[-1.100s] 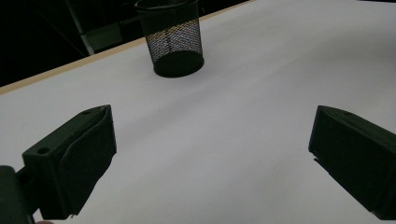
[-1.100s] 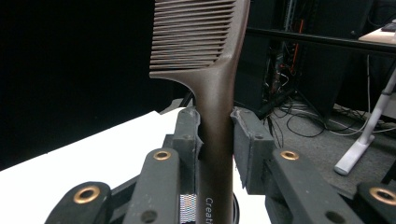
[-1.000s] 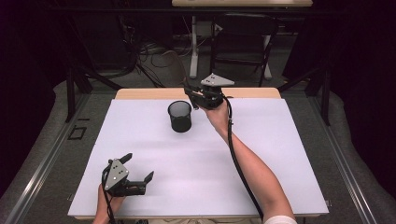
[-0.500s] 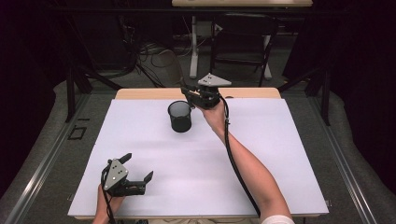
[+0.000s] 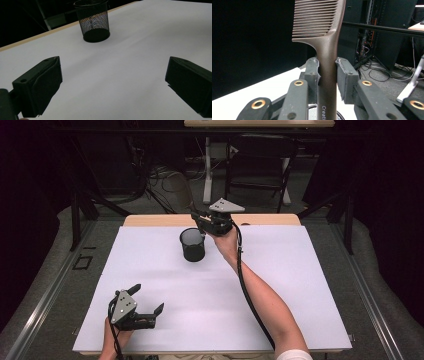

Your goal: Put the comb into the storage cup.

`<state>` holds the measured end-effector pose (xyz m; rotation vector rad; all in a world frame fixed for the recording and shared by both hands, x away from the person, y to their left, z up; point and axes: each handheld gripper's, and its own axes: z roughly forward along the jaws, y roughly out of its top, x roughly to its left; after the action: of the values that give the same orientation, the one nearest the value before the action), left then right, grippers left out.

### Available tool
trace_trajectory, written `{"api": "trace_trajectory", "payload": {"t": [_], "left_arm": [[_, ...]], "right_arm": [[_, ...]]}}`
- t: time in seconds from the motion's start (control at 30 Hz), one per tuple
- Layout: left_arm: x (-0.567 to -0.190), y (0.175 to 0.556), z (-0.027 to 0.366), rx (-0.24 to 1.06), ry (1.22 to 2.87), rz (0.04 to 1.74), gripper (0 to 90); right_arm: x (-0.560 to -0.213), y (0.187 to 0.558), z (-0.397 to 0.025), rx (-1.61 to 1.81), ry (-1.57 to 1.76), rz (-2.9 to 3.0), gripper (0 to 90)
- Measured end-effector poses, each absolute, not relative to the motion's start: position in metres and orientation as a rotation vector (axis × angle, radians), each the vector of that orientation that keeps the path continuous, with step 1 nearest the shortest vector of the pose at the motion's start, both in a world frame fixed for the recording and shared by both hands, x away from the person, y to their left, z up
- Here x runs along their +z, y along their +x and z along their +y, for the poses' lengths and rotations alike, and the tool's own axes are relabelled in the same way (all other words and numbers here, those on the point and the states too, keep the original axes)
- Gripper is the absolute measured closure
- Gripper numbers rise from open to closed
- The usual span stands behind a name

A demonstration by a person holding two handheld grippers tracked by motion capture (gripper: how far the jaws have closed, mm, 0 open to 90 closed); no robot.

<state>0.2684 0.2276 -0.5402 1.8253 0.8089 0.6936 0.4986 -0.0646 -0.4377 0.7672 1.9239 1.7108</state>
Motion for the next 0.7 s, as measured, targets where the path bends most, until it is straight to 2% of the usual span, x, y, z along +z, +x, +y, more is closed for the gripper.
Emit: {"api": "trace_trajectory", "payload": {"t": [0.7], "left_arm": [[-0.539, 0.267, 0.228, 0.698, 1.824, 0.809, 0.8]], "right_arm": [[-0.448, 0.506, -0.053, 1.741, 0.761, 1.905, 72.7]]}}
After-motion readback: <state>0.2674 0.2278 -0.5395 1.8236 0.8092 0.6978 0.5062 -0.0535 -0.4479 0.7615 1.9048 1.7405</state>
